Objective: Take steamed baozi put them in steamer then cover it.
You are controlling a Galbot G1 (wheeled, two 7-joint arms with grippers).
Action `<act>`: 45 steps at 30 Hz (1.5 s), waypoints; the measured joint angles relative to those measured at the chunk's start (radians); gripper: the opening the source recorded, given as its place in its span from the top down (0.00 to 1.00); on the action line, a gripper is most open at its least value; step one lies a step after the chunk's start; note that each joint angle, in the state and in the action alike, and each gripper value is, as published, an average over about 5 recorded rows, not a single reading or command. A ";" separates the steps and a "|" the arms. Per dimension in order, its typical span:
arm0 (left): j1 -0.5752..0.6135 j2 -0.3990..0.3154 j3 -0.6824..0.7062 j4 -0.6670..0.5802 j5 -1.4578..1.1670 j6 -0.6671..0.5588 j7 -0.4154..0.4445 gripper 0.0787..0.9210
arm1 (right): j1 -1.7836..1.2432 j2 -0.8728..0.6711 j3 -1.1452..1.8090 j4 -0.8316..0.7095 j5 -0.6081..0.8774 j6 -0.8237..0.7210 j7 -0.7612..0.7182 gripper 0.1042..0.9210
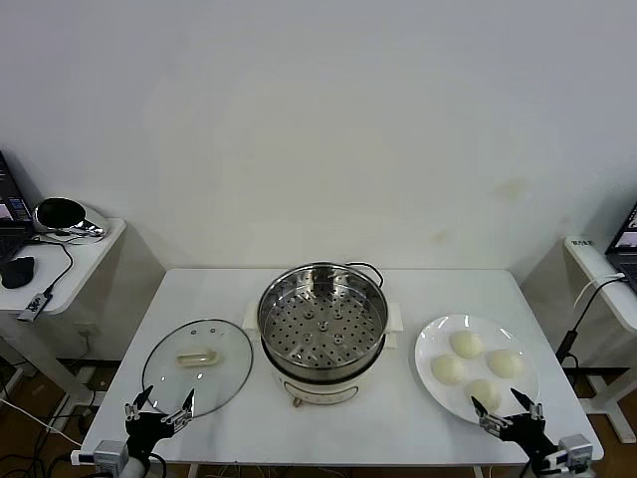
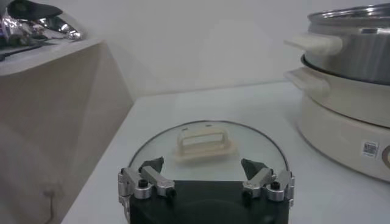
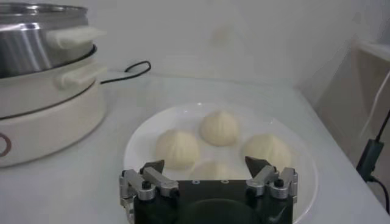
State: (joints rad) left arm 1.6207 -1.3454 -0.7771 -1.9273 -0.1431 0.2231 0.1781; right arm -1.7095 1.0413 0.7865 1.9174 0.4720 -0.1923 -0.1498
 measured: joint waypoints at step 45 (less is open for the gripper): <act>0.040 -0.059 -0.003 -0.055 0.089 -0.005 0.002 0.12 | 1.229 -0.447 -0.839 -0.523 -0.873 0.064 -1.032 0.12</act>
State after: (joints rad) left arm 1.6607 -1.4045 -0.7803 -1.9819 -0.0540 0.2184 0.1802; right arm -0.4800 0.5945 -0.0522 1.3942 -0.4015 -0.1282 -1.1822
